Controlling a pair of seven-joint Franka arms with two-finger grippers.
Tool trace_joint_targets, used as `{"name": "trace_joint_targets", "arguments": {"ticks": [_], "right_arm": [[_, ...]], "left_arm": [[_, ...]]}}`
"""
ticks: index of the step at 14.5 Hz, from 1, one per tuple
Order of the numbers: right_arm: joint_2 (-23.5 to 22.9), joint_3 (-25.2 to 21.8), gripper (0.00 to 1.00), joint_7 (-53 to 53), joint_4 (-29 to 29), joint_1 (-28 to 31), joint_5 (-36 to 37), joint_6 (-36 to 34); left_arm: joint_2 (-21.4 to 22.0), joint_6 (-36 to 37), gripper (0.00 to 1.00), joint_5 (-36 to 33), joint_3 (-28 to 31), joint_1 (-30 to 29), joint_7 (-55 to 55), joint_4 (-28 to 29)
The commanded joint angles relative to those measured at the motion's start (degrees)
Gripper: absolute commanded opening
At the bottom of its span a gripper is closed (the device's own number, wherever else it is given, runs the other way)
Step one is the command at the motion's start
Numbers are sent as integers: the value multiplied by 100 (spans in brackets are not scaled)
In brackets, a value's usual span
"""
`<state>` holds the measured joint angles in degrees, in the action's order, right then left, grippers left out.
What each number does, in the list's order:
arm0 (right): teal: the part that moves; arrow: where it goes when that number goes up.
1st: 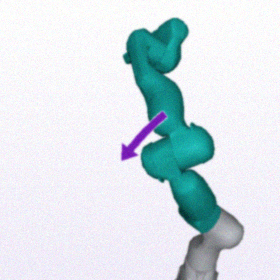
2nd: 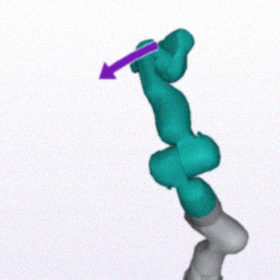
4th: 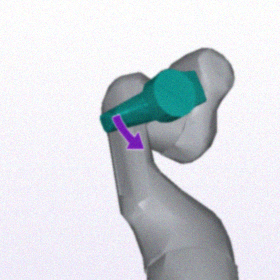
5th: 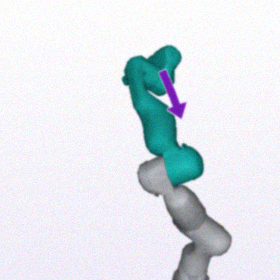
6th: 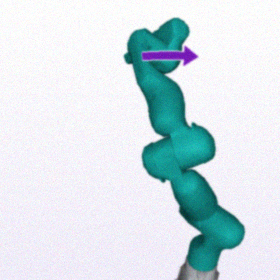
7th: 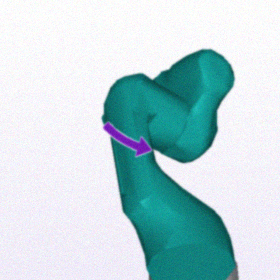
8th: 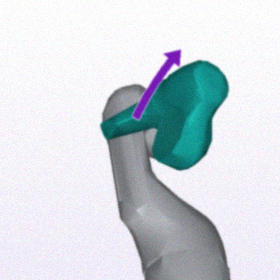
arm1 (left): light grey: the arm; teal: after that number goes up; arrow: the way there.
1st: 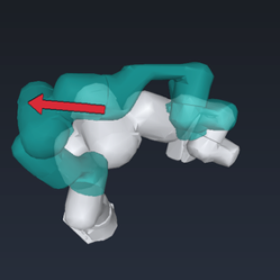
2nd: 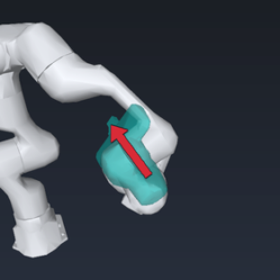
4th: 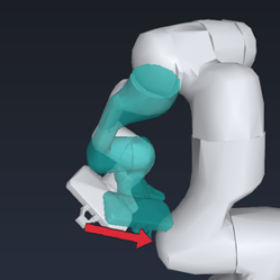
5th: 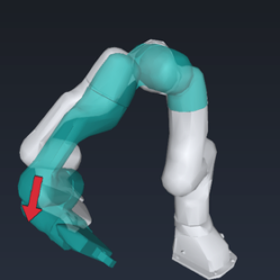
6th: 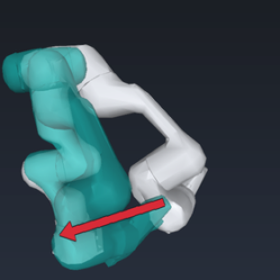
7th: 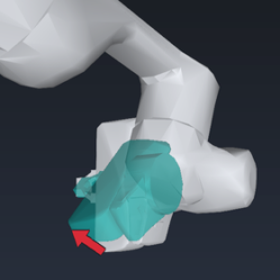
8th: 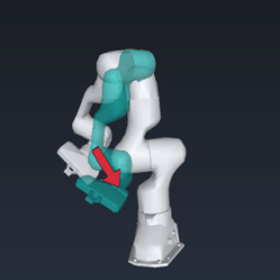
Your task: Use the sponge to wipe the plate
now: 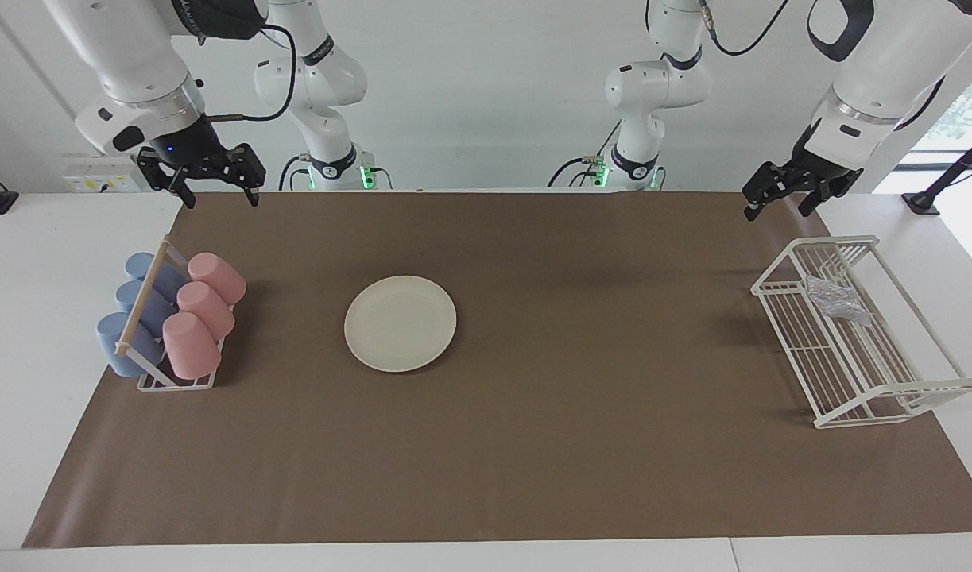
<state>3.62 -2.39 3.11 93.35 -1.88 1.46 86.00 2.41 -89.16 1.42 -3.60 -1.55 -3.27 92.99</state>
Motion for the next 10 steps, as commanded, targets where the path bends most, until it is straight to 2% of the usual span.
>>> {"name": "trace_joint_targets", "arguments": {"ticks": [1, 7, 10], "right_arm": [[86, 11, 100, 137, 52, 56, -76, -66], [86, 11, 100, 137, 52, 56, -76, -66], [78, 11, 100, 137, 52, 56, -85, -66]], "left_arm": [[58, -110, 100, -54, -45, -73, 108, 105], [49, -119, 100, -63, -45, -117, 64, 97], [66, -338, 100, -816, -71, -3, -199, 236]]}}
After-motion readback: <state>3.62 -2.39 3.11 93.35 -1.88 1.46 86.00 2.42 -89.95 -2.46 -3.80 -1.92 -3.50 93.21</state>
